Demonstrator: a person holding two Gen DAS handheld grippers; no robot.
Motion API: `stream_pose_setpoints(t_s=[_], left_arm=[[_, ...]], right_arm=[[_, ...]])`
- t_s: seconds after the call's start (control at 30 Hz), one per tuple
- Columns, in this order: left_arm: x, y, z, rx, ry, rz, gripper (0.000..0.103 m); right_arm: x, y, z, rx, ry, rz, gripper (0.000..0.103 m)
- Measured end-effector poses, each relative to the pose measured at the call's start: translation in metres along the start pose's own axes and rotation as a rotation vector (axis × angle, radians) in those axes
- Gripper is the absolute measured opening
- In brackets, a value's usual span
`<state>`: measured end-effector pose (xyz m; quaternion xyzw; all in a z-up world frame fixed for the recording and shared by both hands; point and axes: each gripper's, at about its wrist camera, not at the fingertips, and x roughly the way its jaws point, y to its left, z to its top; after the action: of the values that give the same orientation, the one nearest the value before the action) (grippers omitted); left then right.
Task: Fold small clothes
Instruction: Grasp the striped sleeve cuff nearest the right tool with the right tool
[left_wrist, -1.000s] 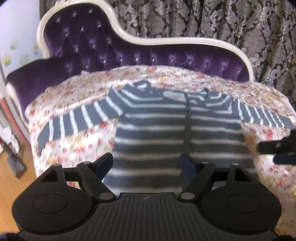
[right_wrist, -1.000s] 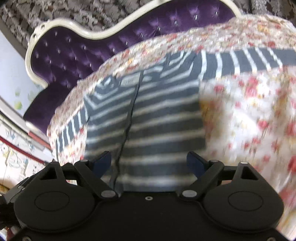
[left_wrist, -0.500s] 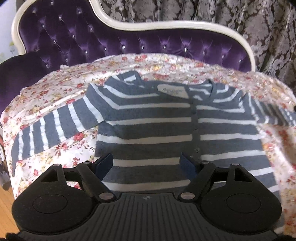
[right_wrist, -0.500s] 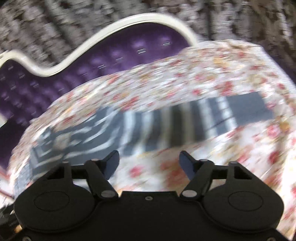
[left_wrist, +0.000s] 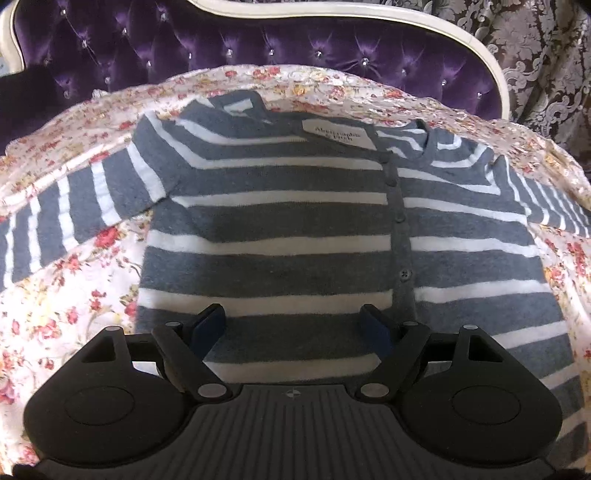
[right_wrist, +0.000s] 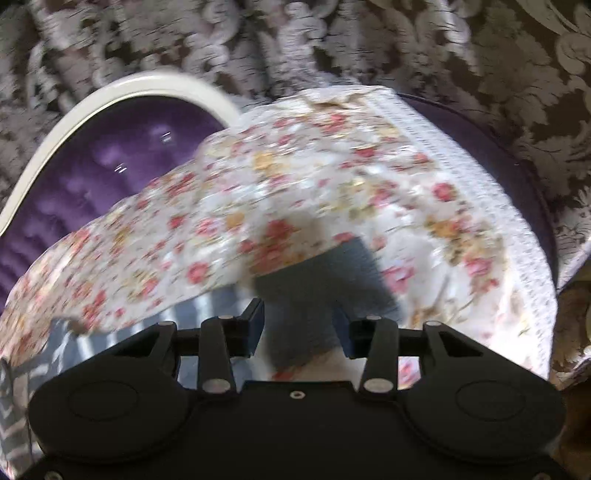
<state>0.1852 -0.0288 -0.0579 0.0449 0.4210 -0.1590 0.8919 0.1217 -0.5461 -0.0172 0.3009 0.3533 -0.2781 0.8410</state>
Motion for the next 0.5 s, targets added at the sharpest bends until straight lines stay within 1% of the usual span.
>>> stream_pose_setpoints(t_s=[0.13, 0.3, 0.37, 0.47, 0.5], left_arm=[[0.002, -0.004, -0.001, 0.017, -0.022, 0.01, 0.082], [0.005, -0.003, -0.001, -0.005, -0.017, 0.007, 0.087], [0.005, -0.002, 0.0, -0.01, -0.011, 0.006, 0.088], [0.005, -0.002, 0.001, -0.011, -0.005, 0.001, 0.087], [0.005, -0.002, 0.002, -0.003, -0.009, -0.008, 0.087]], right_arm=[[0.008, -0.019, 0.01, 0.04, -0.02, -0.06, 0.054], [0.023, -0.035, 0.013, 0.061, 0.007, -0.11, 0.055], [0.027, -0.041, 0.012, 0.073, 0.009, -0.111, 0.055], [0.029, -0.048, 0.009, 0.101, 0.008, -0.081, 0.057], [0.03, -0.048, 0.009, 0.099, 0.008, -0.078, 0.052]])
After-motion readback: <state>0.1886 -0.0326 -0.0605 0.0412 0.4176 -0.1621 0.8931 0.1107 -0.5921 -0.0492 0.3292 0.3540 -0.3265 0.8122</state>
